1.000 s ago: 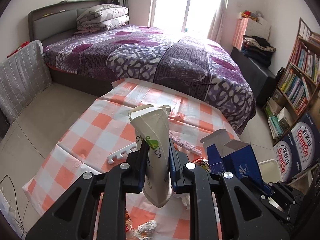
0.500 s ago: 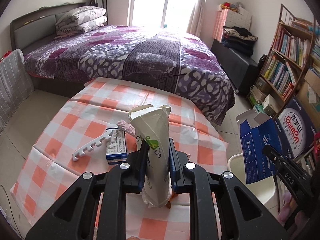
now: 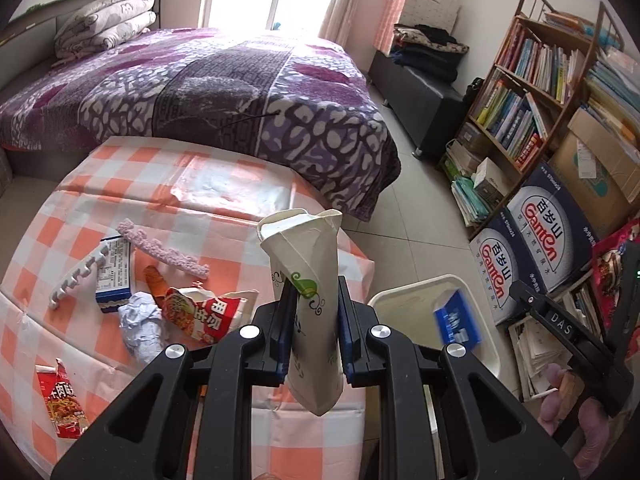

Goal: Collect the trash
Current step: 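Open the right gripper over the white bin while the left gripper drops the cup in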

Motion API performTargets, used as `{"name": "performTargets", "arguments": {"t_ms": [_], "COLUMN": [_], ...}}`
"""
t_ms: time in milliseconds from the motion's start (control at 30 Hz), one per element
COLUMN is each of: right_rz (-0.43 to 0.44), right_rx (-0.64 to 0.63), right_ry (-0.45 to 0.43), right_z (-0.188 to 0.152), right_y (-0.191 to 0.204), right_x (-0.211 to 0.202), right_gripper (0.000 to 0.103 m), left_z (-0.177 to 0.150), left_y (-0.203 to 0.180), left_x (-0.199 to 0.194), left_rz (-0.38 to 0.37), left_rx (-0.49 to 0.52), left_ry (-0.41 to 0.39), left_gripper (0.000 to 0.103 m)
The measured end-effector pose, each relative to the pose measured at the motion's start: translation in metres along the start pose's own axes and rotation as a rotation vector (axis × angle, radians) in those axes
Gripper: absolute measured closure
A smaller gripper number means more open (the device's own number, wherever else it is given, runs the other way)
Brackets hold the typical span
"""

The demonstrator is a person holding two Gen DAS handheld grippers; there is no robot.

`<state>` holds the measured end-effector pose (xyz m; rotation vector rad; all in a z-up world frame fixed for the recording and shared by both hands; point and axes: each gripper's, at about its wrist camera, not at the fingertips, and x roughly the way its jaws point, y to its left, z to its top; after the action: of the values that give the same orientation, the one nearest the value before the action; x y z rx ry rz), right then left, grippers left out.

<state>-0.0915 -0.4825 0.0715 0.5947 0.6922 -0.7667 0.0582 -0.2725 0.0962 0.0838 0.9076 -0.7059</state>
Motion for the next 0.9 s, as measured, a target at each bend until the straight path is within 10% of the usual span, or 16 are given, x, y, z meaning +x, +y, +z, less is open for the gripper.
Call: {"name": "performTargets", "arguments": {"t_ms": [700, 900], "right_rz": [-0.122, -0.128], "right_rx": [0.209, 0.235], "right_ry": [-0.068, -0.079], "right_z": [0.024, 0.026], "right_y": [-0.087, -0.091], "right_x": [-0.01, -0.012], "right_gripper": [0.014, 0.01], "left_z": [-0.032, -0.03], "left_y": [-0.134, -0.136], "left_x": [0.056, 0.054], "left_rz": [-0.224, -0.307], "left_rx": [0.148, 0.101], "left_ry": [0.165, 0.154], "left_gripper": [0.08, 0.041]}}
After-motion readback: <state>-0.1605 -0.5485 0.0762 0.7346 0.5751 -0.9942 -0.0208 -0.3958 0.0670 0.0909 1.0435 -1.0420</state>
